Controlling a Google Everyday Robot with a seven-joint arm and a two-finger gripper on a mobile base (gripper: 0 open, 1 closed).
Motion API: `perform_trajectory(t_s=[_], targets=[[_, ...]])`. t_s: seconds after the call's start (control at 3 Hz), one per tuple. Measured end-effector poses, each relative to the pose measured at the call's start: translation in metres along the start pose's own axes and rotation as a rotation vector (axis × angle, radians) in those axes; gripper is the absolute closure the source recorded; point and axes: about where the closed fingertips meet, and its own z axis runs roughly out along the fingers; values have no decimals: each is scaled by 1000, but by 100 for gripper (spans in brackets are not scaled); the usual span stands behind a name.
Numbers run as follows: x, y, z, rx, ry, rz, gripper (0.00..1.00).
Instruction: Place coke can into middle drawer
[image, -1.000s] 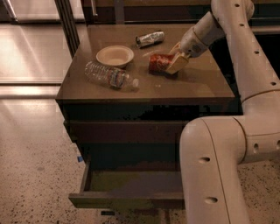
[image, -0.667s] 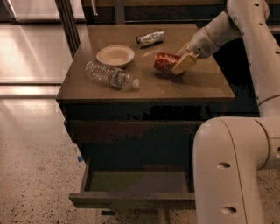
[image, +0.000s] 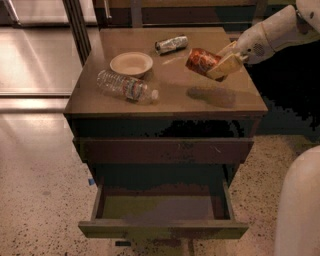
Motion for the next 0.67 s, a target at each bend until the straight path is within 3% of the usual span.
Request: perform_trajectory(t_s=[0.33, 0.67], targets=[[-31, 34, -81, 171, -126, -20, 100], [-71, 86, -130, 297, -238, -58, 100]])
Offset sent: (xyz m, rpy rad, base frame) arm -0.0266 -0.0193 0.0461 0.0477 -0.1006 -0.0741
